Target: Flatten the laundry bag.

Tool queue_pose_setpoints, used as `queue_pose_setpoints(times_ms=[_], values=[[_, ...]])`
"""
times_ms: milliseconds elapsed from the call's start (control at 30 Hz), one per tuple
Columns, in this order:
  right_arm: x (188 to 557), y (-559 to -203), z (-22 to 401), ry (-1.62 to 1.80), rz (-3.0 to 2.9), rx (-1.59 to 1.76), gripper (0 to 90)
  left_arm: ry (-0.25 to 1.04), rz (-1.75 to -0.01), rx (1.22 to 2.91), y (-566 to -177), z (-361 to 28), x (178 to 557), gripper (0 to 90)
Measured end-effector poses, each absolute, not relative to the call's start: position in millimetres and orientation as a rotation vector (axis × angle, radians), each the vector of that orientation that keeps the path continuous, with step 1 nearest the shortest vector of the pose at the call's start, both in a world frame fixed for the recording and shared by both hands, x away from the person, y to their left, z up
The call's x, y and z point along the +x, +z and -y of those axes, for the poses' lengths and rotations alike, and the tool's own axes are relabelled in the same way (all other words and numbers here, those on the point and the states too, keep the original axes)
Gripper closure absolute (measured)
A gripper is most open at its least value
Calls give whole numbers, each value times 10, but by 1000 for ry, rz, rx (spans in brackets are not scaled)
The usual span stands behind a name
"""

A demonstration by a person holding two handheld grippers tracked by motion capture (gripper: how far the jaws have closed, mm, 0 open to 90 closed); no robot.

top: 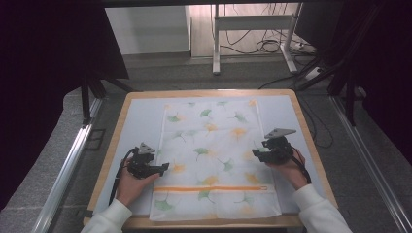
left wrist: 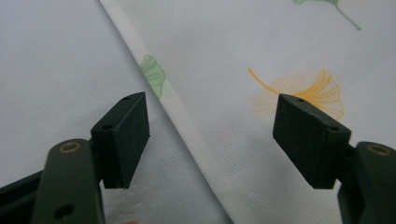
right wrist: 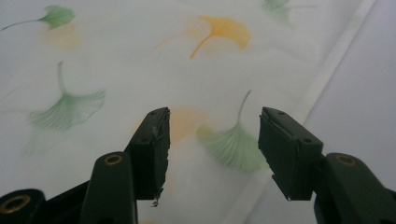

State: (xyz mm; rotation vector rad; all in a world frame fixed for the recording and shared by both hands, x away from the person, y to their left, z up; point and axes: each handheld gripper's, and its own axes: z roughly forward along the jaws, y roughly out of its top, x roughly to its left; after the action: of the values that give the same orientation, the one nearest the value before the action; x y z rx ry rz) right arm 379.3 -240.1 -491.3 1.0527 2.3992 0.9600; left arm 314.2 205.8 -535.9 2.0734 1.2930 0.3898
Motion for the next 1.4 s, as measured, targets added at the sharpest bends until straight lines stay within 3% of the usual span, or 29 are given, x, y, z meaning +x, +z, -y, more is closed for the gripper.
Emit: queue_pose_setpoints(times_ms=[167,300,600,767,867,1000,1033,1067,1100,1133,1167,1267,1400], values=[[3568,-4930,2454,970,-2418,1022,434,406,-1302,2111,-5402,-1989,3180,259],[3461,-4930,2467,986,-2427,1001,434,412,-1307,2108,-5390,-1971,3186,342],[3368,-5008,2461,925,-2465,1034,391,428,-1233,2146,-5361,-1876,3188,715],[3449,-5116,2468,864,-2490,1117,394,429,-1207,2145,-5367,-1866,3201,866],[3444,-5144,2417,840,-2494,1080,502,416,-1207,2137,-5367,-1871,3207,886],[3467,-5129,2404,824,-2489,1107,564,419,-1200,2139,-5367,-1875,3204,890],[3466,-5127,2412,828,-2485,1118,557,418,-1200,2138,-5368,-1875,3205,891],[3462,-5124,2432,802,-2457,1131,441,413,-1201,2134,-5369,-1880,3206,891],[3462,-5124,2432,802,-2457,1131,441,413,-1201,2134,-5369,-1880,3206,891],[3472,-5127,2458,766,-2427,1178,347,408,-1199,2133,-5370,-1886,3208,891],[3486,-5132,2480,775,-2426,1206,332,408,-1198,2134,-5370,-1887,3208,891],[3515,-5135,2497,789,-2422,1244,336,414,-1197,2134,-5371,-1882,3206,891],[3534,-5130,2474,777,-2410,1232,454,421,-1195,2136,-5370,-1878,3203,892]])
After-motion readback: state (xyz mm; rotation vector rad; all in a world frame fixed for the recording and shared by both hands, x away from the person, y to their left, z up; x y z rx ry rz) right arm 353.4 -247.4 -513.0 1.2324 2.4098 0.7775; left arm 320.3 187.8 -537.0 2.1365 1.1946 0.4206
